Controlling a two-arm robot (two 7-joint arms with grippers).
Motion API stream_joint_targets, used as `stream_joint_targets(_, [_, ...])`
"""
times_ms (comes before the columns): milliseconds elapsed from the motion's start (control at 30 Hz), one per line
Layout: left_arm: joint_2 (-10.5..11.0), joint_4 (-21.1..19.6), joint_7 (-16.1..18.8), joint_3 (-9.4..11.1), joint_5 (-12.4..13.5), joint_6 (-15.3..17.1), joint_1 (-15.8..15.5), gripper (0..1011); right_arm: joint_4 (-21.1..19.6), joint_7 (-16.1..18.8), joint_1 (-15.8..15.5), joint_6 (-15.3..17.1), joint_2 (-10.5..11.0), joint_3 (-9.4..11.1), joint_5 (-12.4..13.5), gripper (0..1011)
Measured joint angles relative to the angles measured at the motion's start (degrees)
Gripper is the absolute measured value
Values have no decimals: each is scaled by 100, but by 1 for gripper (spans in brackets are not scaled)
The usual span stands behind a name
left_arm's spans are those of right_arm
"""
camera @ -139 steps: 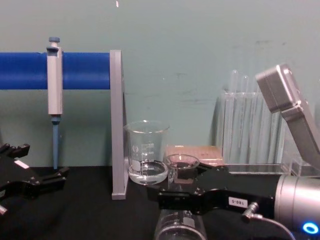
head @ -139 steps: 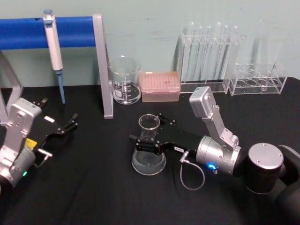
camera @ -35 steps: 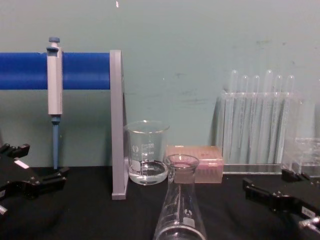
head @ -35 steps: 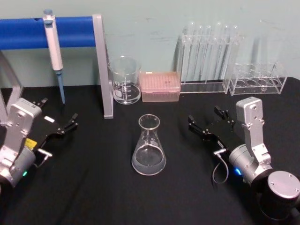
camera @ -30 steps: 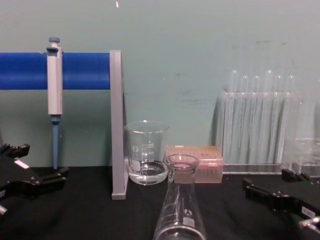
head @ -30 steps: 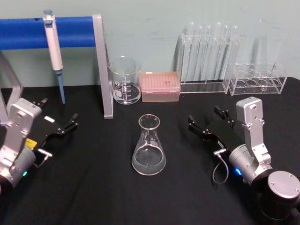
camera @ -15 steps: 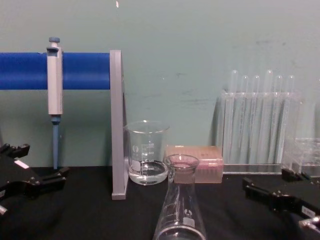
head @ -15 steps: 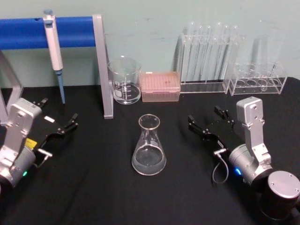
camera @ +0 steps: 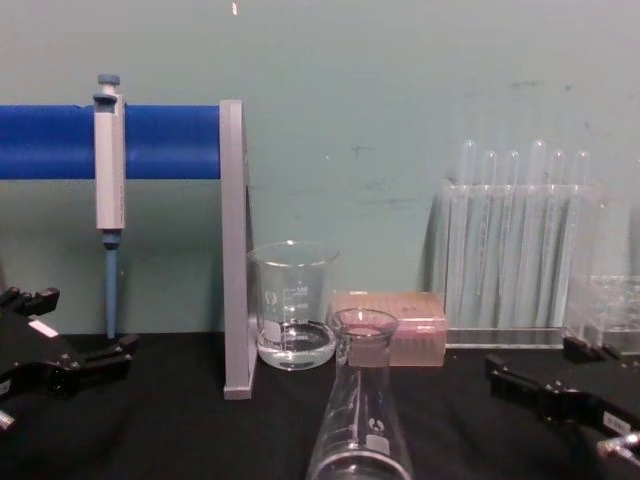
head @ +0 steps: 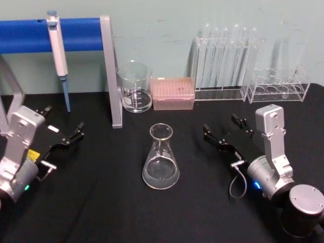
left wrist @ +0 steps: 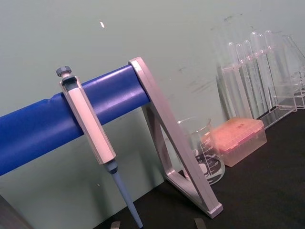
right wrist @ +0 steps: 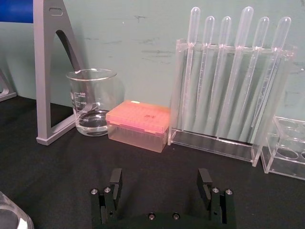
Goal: Grasp the erlenmeyer flask with one hand, shake it three times, then place it back.
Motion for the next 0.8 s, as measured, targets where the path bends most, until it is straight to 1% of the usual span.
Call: stream_joint_targets(800, [0,0,0,0,0,0,0,1001,0,0,0,0,0,0,0,1003])
